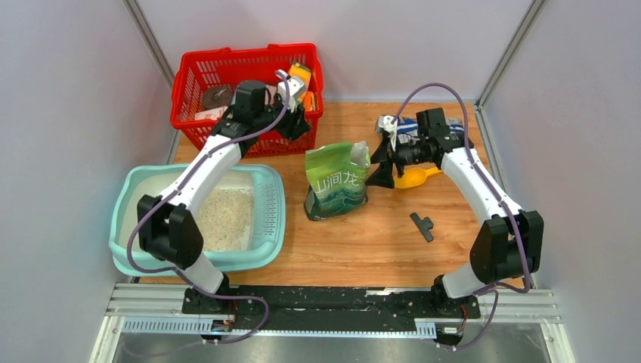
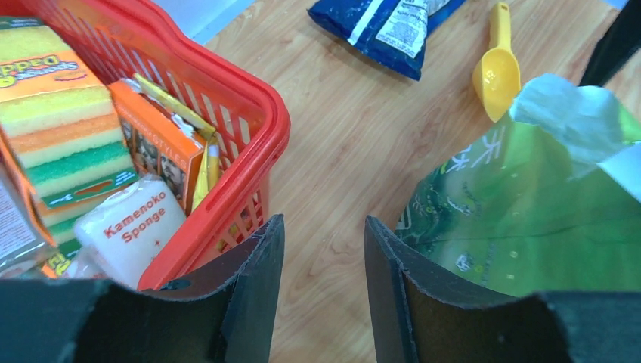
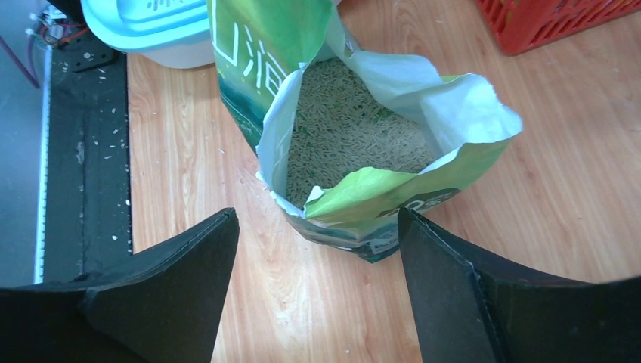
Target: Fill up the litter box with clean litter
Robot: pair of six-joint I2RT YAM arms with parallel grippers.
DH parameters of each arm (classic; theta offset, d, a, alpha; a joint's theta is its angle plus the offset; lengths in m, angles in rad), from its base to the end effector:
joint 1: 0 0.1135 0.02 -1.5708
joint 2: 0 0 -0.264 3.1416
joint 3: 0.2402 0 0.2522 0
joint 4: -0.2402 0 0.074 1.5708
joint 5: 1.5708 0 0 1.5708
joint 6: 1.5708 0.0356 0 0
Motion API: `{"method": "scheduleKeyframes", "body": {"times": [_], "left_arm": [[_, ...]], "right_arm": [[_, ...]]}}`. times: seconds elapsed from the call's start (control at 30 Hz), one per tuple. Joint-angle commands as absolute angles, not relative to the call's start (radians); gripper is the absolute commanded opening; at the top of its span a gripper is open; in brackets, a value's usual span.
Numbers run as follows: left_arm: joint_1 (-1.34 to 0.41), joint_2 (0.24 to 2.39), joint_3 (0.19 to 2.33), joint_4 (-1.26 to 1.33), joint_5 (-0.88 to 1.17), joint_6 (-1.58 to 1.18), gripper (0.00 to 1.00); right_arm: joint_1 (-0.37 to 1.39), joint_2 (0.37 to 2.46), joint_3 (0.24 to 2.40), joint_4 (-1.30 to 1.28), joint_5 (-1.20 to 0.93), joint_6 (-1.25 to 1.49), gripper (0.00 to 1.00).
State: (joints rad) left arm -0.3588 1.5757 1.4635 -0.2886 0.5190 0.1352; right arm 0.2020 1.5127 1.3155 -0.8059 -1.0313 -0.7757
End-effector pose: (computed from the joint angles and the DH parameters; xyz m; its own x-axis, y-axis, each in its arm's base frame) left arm 0.3384 -0.1458 0.3688 -0.2632 0.2237 -0.9384 0.7751 0.6282 -0.0676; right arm 0.2939 0.0914 0.3101 -0.2011 -0.4083 -0.8904 -0.9746 0.1748 0.1400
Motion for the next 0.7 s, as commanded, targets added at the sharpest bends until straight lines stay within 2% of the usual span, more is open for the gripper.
{"method": "scheduleKeyframes", "body": {"times": [0.0, 0.3, 0.67], "left_arm": [[-0.365, 1.666, 1.532, -0.281, 0.595, 0.221, 0.5], [-0.429, 1.805, 1.612, -0.273, 0.652, 0.265, 0.5], [-0.488, 1.885, 1.654, -0.216, 0.692, 0.224, 0.5]], "right_arm": [[0.21, 1.454, 1.27, -0.657, -1.1, -0.704, 0.8], [0.216, 1.413, 1.155, -0.457, -1.092, -0.572, 0.79], [0.236, 1.42, 1.143, -0.344, -1.143, -0.42, 0.75]]}}
